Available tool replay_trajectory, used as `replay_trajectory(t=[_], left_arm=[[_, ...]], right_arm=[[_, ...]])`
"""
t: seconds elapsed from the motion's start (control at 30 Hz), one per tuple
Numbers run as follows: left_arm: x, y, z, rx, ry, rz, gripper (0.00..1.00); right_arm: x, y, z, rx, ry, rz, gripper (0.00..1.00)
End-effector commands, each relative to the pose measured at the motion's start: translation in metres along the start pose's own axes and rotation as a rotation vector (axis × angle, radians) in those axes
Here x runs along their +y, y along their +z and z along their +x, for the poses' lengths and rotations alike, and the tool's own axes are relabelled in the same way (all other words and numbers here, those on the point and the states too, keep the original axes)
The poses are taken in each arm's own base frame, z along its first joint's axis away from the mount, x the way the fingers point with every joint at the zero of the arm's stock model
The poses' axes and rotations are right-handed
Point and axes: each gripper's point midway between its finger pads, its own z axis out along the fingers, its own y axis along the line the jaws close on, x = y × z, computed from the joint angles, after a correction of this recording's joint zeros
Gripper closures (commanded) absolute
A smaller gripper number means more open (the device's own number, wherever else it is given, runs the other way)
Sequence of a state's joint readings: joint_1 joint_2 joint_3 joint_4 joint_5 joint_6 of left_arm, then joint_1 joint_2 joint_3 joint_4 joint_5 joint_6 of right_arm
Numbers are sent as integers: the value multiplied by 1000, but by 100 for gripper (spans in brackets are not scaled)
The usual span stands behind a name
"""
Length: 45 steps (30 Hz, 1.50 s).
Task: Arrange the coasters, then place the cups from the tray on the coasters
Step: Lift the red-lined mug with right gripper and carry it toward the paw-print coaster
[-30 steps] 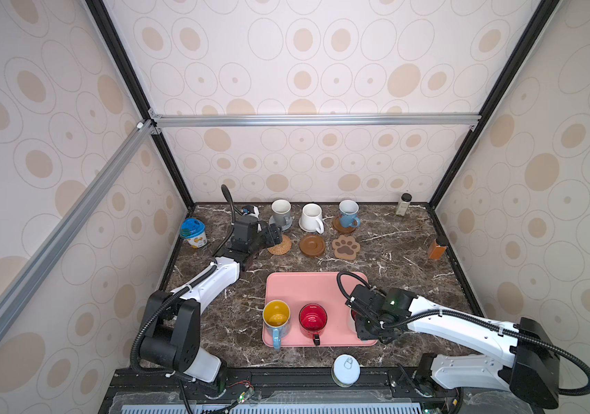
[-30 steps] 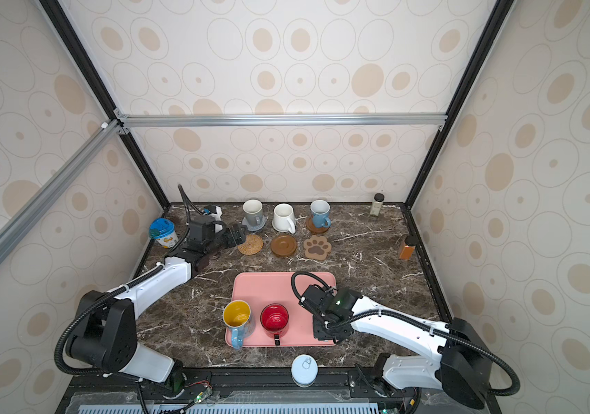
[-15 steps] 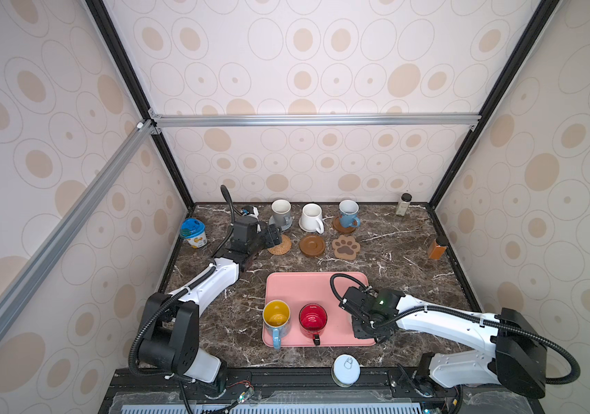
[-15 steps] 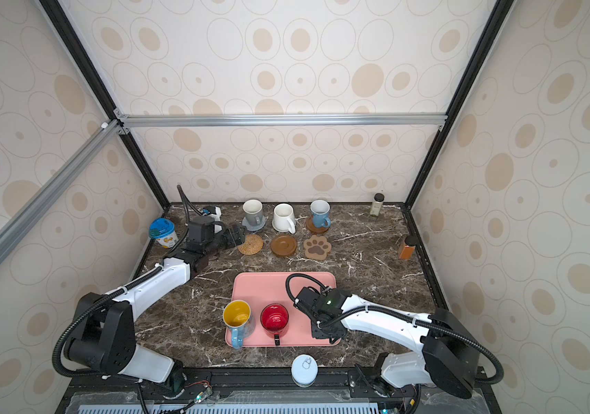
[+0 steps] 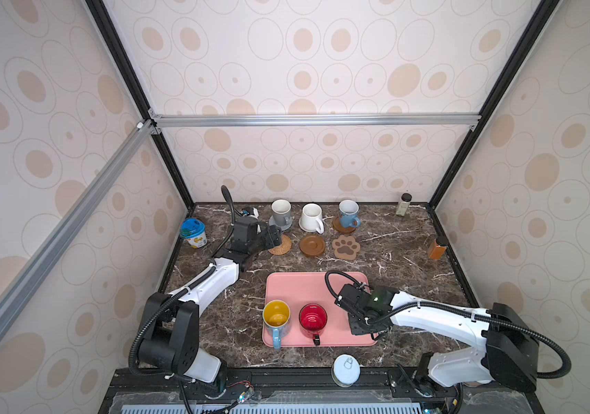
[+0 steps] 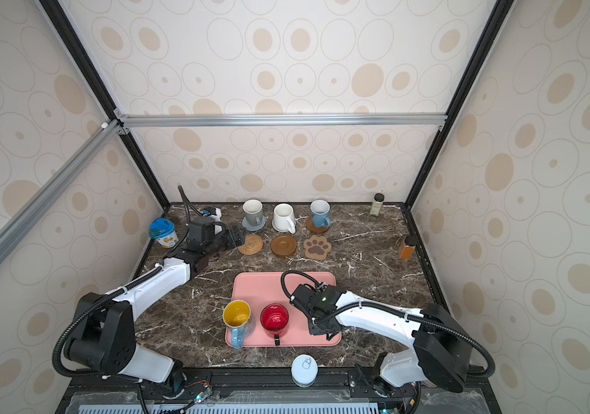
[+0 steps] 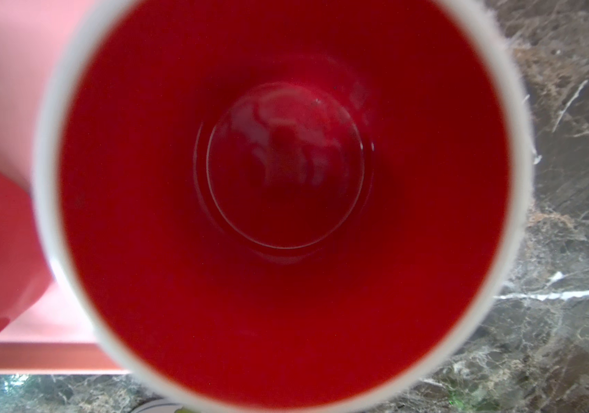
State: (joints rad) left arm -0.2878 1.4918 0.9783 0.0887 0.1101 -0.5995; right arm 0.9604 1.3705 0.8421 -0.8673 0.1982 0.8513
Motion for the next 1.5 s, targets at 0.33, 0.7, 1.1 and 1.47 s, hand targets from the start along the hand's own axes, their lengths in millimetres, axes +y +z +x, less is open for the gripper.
replay_trajectory(t=[0.33,0.7,1.1,1.47], left_arm=[[-1,-12,-13,-40,-23,3,12],[1,-20,-12,-46,-23,-1,12],[5,-32,-9,-56,-35,-10,12],[8,-41,-8,-68,-40,-19,12]], right_arm=[[2,-23,-48,-94,-52,-39,94],[-3,-31,-111,-151,-115,-111,94],[-10,-22,-188,-190,-172,-144,94],[-26,-10,-249,-219,-197,-141,94]])
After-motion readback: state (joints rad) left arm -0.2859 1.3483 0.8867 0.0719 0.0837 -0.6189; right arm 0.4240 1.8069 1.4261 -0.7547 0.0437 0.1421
